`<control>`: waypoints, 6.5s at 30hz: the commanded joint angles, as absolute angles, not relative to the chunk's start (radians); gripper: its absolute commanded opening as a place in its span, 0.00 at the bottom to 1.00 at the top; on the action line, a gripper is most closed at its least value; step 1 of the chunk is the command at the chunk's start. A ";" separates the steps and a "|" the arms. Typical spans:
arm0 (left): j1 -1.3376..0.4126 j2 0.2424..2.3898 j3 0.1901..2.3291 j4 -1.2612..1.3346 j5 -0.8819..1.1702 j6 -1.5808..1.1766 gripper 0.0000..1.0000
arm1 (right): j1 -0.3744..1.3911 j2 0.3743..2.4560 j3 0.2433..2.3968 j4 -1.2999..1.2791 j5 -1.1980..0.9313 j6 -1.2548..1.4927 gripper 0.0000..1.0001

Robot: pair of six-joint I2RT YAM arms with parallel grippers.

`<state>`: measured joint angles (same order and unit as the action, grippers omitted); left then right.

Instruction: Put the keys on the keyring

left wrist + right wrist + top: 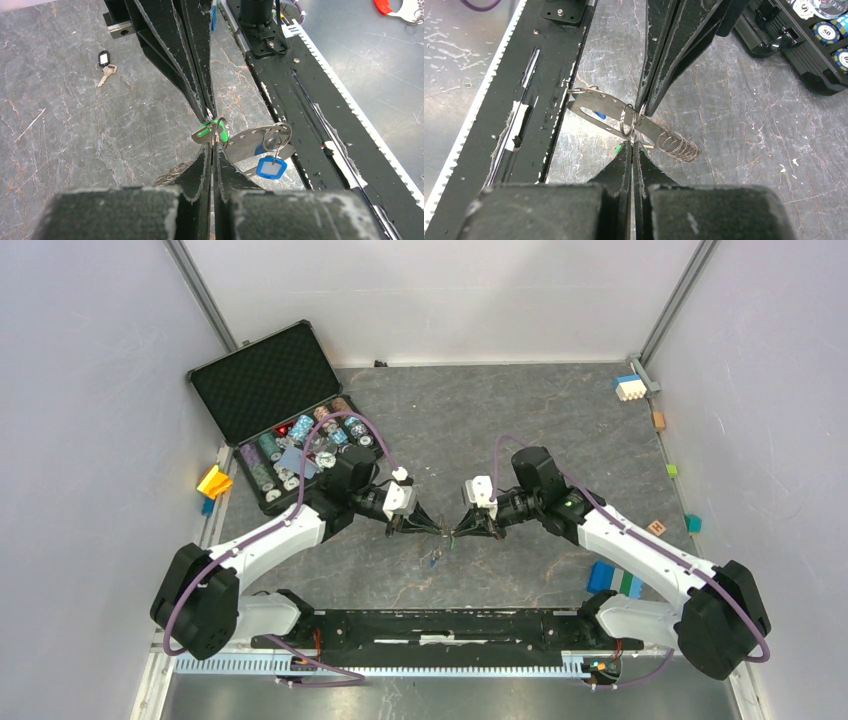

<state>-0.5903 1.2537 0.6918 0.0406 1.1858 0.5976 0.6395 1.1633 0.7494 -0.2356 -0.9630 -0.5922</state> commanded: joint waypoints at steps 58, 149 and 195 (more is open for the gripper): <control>-0.587 1.242 0.716 -0.035 1.235 0.758 0.02 | 0.666 1.165 0.850 -0.291 -0.861 -0.644 0.00; -0.586 1.221 0.692 0.083 1.189 0.618 0.02 | 0.706 1.254 0.789 -0.217 -0.890 -0.535 0.00; -0.574 1.229 0.638 0.301 1.243 0.426 0.02 | 0.704 1.163 0.737 -0.172 -0.869 -0.550 0.00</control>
<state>-0.5789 1.2465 0.6430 0.2428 1.2098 0.4591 0.7006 1.2057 0.7361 -0.2001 -0.8589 -0.5388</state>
